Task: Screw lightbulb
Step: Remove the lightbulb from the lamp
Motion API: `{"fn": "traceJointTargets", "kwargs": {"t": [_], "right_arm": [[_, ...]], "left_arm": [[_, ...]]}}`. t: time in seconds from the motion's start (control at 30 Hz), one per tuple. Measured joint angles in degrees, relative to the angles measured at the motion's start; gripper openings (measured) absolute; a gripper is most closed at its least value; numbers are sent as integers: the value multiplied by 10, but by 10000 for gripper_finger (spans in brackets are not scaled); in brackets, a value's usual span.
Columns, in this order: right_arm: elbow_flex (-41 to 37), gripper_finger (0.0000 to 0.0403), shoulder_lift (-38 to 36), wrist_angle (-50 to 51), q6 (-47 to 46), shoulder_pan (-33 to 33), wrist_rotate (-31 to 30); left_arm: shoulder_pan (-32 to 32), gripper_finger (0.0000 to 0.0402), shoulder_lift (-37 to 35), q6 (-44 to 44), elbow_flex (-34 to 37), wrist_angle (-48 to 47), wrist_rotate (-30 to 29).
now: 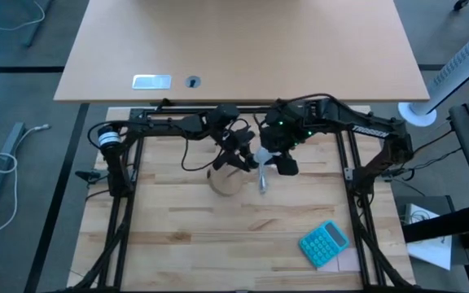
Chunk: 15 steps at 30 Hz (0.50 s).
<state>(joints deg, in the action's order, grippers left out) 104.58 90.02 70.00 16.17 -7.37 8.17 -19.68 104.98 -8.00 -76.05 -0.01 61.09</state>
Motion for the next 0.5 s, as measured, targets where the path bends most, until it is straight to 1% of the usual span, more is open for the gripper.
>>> {"fn": "traceJointTargets", "kwargs": {"t": [0.07,0.2,0.4,0.5], "right_arm": [[-1,244,0,0,7,11,-2],[3,244,-1,-2,19,37,-15],[5,246,-5,1,52,91,-82],[8,243,-5,1,68,114,-105]], "left_arm": [[1,143,8,5,-2,2,19],[2,143,23,40,-14,4,77],[8,143,46,101,-36,2,155],[14,143,53,127,-43,4,190]]}}
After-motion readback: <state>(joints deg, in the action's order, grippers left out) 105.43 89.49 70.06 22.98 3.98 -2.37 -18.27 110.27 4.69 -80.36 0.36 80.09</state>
